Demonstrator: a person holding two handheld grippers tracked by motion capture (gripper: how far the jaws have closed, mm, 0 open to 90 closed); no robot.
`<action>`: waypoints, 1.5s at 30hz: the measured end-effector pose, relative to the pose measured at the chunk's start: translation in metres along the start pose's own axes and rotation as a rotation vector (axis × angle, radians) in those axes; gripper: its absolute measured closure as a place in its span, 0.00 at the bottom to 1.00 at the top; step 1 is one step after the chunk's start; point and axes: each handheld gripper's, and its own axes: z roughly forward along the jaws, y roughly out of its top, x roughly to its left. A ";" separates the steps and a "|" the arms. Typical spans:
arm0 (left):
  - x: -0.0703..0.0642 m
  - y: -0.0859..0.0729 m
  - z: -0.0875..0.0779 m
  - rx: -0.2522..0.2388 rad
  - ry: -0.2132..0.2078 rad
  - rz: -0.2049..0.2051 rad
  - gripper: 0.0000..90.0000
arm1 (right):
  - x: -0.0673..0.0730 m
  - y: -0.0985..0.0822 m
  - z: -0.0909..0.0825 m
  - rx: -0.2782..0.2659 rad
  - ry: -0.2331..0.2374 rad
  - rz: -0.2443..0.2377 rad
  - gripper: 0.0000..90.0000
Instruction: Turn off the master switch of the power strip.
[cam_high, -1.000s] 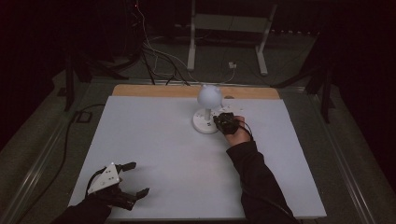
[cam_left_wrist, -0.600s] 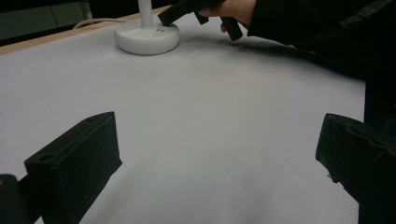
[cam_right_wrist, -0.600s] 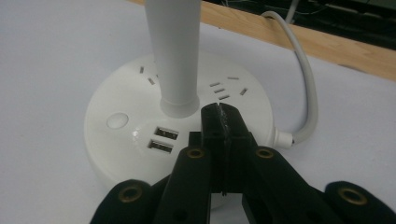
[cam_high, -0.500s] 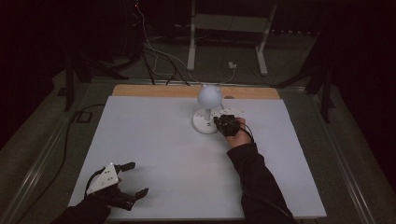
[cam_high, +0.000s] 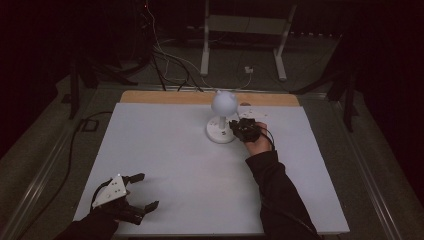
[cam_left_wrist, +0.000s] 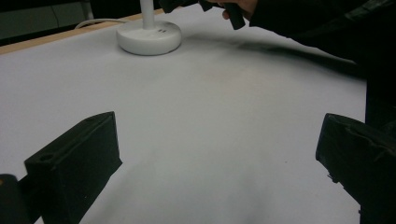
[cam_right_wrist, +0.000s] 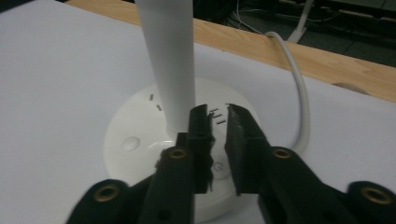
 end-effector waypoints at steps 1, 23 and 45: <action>0.000 0.000 0.000 0.000 0.000 0.000 0.00 | 0.000 0.001 -0.002 0.004 0.011 0.005 0.77; 0.000 0.000 0.000 -0.001 0.000 -0.001 0.00 | 0.005 0.013 -0.057 -0.046 0.249 0.001 0.01; 0.000 0.000 0.000 -0.002 -0.005 0.000 0.00 | 0.013 -0.035 -0.111 -0.059 0.317 -0.016 0.00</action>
